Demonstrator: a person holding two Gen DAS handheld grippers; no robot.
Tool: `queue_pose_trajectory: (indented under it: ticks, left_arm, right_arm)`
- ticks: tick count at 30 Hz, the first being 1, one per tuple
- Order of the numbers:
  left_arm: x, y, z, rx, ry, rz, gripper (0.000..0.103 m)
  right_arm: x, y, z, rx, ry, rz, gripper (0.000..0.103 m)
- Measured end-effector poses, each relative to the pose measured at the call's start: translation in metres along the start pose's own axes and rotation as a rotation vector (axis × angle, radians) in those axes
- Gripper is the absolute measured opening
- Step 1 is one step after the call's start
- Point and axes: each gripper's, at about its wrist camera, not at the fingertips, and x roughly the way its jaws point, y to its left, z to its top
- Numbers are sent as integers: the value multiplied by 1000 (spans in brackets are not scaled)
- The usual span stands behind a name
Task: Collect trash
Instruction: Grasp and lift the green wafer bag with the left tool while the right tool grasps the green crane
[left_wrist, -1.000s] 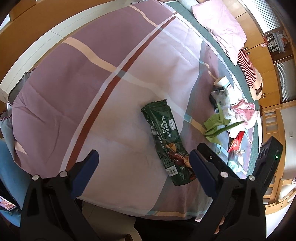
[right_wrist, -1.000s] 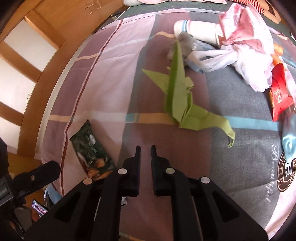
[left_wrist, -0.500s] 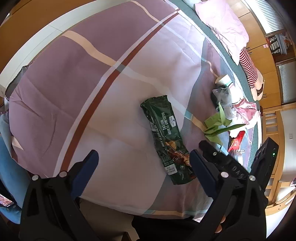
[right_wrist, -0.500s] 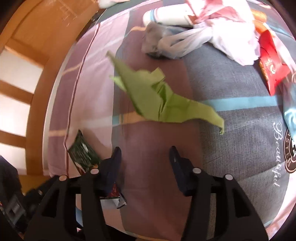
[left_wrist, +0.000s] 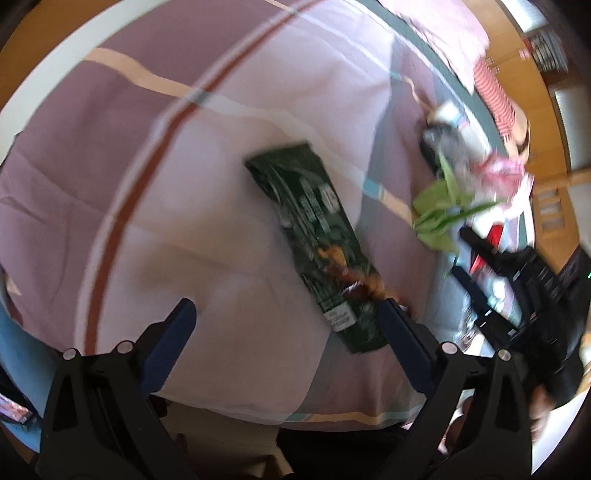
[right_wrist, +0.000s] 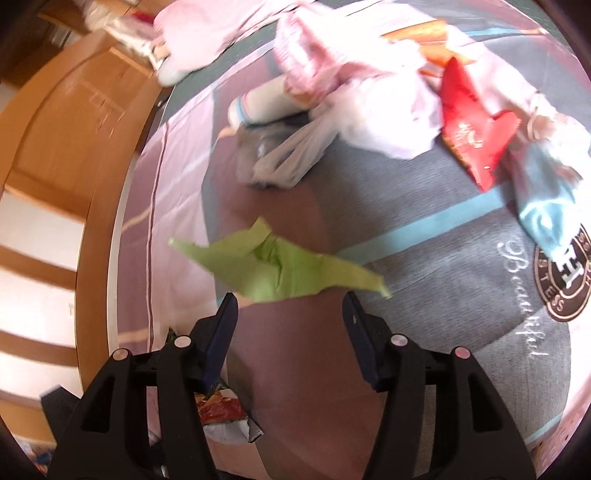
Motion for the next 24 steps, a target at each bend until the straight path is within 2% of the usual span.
queue_pose_trajectory:
  ticks: [2, 4, 7, 9, 12, 14, 17, 19, 21, 24]
  left_arm:
    - [11, -13, -3, 60, 11, 20, 98]
    - [15, -23, -6, 115, -19, 67, 97]
    - [15, -34, -9, 187, -73, 106, 77]
    - [14, -34, -8, 196, -85, 85, 50]
    - [12, -25, -3, 155, -81, 51, 31]
    - [11, -19, 0, 122, -78, 33, 27]
    - [11, -16, 3, 94, -69, 13, 29]
    - [13, -17, 1, 102, -60, 3, 39]
    - [14, -23, -2, 137, -56, 7, 57]
    - [19, -39, -10, 217, -40, 41, 74]
  right_arm:
    - [-1, -1, 0, 9, -6, -3, 58]
    - [-1, -1, 1, 7, -2, -8, 58]
    - [1, 0, 0, -5, -3, -21, 58]
    - [1, 1, 1, -15, -10, -33, 58]
    - [1, 3, 2, -33, -22, -45, 58]
    - [1, 4, 2, -39, -24, -47, 58]
    - [3, 4, 2, -40, -19, -45, 58]
    - [4, 3, 2, -37, -16, -45, 58]
    - [4, 3, 2, -34, -17, -46, 58]
    - [2, 2, 3, -29, -26, -48, 58]
